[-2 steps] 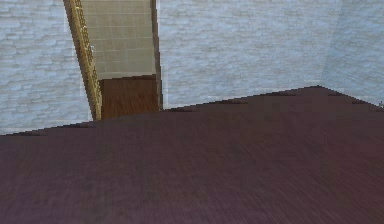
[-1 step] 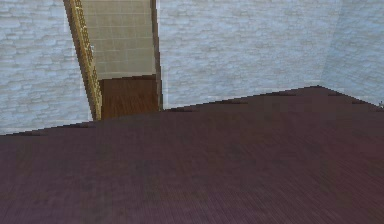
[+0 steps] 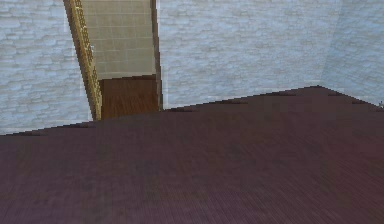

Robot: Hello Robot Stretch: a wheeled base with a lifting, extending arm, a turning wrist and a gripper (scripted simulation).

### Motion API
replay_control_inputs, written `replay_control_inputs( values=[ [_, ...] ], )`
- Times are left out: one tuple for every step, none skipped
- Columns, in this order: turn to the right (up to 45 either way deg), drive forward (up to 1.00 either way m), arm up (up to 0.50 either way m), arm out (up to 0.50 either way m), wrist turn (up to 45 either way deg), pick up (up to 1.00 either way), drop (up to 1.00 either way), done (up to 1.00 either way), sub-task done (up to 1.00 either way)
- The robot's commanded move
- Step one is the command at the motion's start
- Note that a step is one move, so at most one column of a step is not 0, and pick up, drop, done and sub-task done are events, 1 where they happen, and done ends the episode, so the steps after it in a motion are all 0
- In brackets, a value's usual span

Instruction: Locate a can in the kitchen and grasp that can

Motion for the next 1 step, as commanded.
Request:
replay_control_inputs(
  values=[
    [0.0, 0.00, 0.10, 0.00, 0.0, 0.00, 0.00, 0.00, 0.00]
  ],
)
